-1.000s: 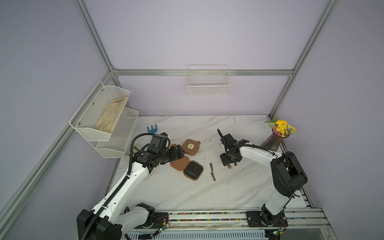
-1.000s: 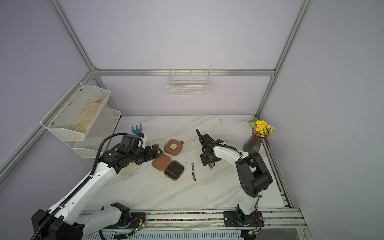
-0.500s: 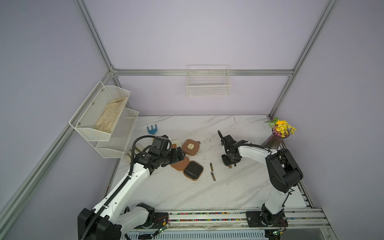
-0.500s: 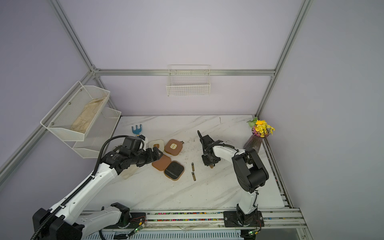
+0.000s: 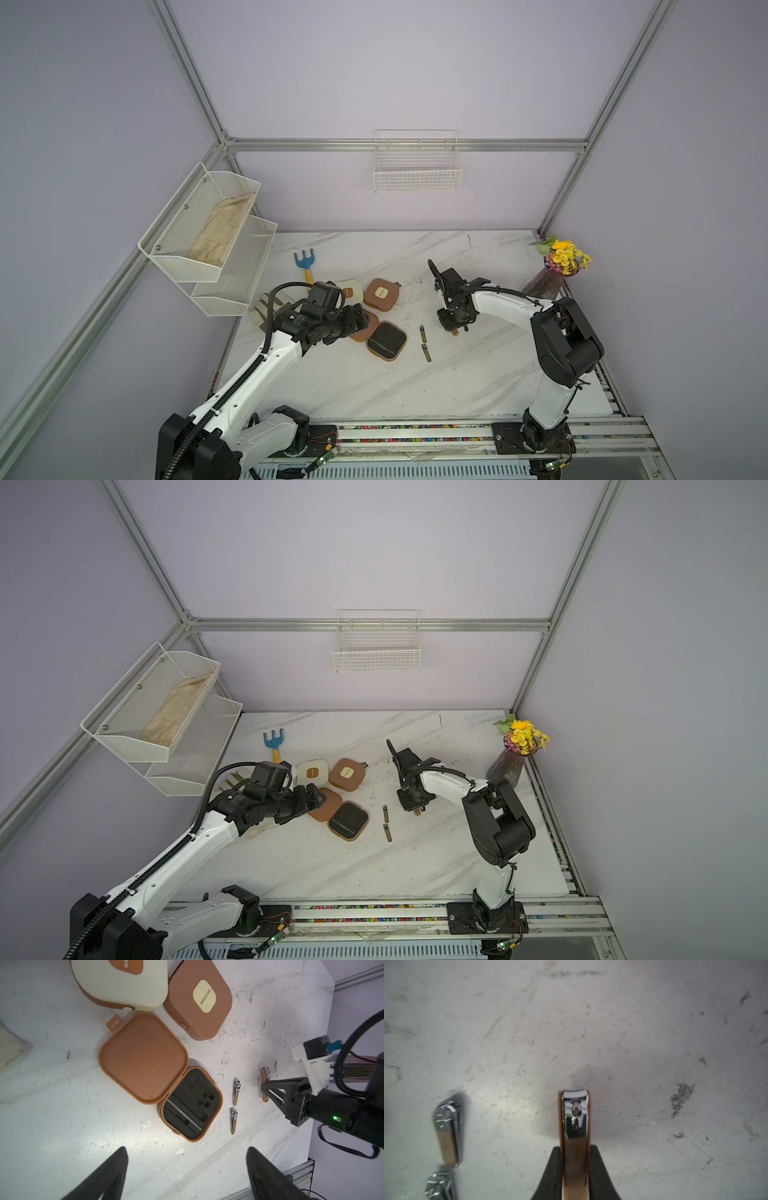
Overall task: Organize nail clipper sets
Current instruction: Pick up the nail clipper from the center of the board, then place the nail clipper in the storage box.
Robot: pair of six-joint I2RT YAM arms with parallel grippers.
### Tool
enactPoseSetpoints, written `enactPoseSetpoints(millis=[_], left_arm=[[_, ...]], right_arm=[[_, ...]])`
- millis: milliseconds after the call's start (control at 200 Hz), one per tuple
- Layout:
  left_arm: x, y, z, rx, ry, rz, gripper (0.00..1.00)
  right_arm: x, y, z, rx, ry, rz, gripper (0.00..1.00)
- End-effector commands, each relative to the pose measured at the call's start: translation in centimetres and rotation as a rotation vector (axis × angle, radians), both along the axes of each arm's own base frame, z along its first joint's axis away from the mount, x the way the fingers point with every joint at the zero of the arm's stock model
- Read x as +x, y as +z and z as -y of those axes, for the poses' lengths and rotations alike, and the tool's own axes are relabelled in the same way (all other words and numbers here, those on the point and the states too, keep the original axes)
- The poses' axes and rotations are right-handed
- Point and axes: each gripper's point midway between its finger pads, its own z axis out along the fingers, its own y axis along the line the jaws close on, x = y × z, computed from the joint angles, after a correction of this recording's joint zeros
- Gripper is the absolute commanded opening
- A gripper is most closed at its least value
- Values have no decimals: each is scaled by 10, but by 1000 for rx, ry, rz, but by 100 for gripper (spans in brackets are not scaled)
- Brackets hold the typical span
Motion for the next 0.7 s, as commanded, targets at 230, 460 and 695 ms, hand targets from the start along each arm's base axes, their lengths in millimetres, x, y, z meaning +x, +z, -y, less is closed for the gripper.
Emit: enactPoseSetpoints(millis=[230, 460, 695], left_arm=[[-16, -34, -17, 1, 126, -83, 85], [-17, -29, -36, 13, 188, -61, 86], [-18, -33, -38, 3, 195, -81, 86]], right_arm=[[-54, 40, -126, -24, 412, 93, 0], [-68, 7, -159, -56, 473, 59, 0], [-66, -2, -171, -56, 475, 55, 0]])
